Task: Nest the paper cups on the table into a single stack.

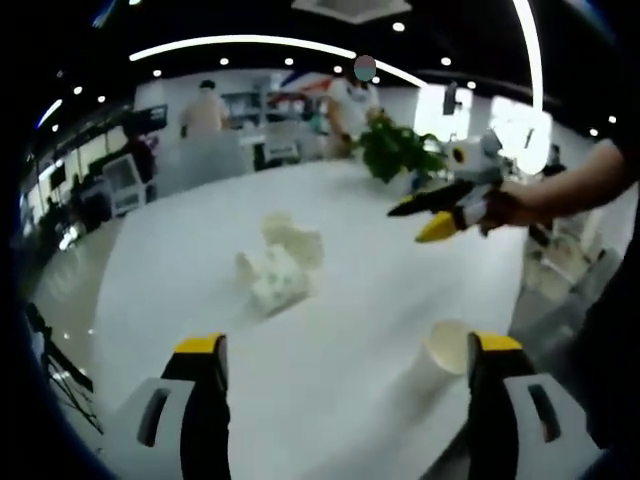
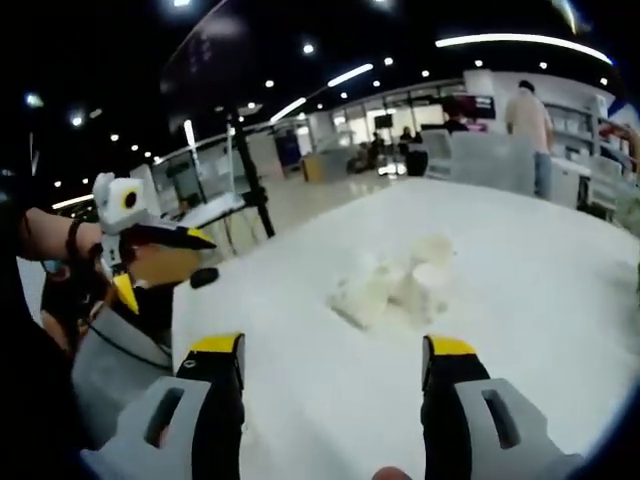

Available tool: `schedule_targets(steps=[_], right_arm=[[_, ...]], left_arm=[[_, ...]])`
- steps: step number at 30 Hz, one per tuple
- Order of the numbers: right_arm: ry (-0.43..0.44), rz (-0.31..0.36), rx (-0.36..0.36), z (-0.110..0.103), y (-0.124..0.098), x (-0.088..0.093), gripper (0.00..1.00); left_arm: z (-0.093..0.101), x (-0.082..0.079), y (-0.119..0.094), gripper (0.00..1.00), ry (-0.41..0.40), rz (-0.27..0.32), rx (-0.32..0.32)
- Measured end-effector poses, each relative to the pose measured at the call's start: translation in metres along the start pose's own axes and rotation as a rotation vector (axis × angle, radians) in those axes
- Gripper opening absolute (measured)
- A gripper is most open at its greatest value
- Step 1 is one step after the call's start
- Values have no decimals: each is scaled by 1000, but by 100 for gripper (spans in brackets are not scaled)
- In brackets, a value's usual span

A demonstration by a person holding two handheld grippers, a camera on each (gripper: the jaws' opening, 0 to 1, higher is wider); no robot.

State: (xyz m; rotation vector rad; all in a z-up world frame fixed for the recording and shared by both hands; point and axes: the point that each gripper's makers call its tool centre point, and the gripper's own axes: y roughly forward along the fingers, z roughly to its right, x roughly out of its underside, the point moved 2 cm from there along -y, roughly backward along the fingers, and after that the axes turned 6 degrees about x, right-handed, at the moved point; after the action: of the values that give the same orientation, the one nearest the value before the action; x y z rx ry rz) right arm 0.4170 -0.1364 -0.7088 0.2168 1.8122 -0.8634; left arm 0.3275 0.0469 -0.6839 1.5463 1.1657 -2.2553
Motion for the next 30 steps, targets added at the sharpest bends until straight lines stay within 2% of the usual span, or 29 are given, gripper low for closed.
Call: schedule_targets(steps=[4, 13, 20, 24, 30], right_arm=[[-11, -24, -23, 0, 18, 2, 58], [115, -32, -63, 10, 53, 3, 52], [201, -44, -74, 18, 73, 9, 46], [202, -45, -88, 20, 84, 10, 41], [248, -43, -98, 29, 100, 12, 36]], left_arm=[[-1, -2, -1, 100, 0, 19, -8], [-5, 7, 2, 100, -25, 14, -14], [-10, 7, 1, 100, -39, 28, -28], [-13, 9, 0, 100, -54, 33, -43], [-12, 14, -4, 100, -66, 25, -50]])
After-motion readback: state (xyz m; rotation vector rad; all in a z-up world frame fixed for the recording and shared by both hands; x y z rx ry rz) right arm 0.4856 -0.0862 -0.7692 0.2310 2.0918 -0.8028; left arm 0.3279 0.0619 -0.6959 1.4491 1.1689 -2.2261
